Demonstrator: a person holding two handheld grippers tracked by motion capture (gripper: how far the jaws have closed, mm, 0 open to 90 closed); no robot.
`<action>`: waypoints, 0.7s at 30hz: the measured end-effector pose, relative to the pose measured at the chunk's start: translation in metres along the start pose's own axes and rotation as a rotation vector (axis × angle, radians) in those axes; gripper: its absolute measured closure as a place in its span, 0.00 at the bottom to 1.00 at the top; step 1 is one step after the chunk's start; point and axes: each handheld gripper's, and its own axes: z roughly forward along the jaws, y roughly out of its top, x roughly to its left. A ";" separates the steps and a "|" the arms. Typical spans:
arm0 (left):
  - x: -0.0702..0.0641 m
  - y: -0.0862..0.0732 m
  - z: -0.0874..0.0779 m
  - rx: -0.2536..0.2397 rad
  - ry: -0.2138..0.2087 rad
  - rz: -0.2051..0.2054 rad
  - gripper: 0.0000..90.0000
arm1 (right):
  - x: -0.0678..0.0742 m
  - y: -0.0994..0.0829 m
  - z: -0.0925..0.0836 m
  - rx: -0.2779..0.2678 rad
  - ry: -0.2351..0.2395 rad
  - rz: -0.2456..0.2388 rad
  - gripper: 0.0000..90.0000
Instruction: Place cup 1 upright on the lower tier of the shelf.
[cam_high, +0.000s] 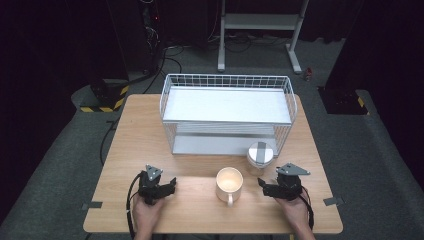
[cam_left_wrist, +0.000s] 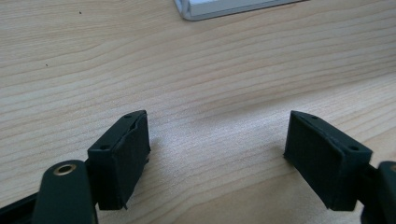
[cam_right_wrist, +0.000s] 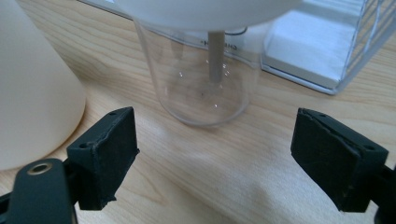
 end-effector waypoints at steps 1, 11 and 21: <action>0.000 0.000 0.000 0.000 0.000 0.000 0.25 | 0.001 0.001 0.000 0.000 0.000 0.005 0.16; 0.000 0.000 0.000 -0.003 0.002 -0.003 0.25 | 0.005 0.014 0.008 -0.016 -0.006 -0.013 0.16; 0.000 0.000 0.000 -0.002 0.001 -0.002 0.25 | 0.004 0.022 0.016 -0.035 0.003 0.005 0.15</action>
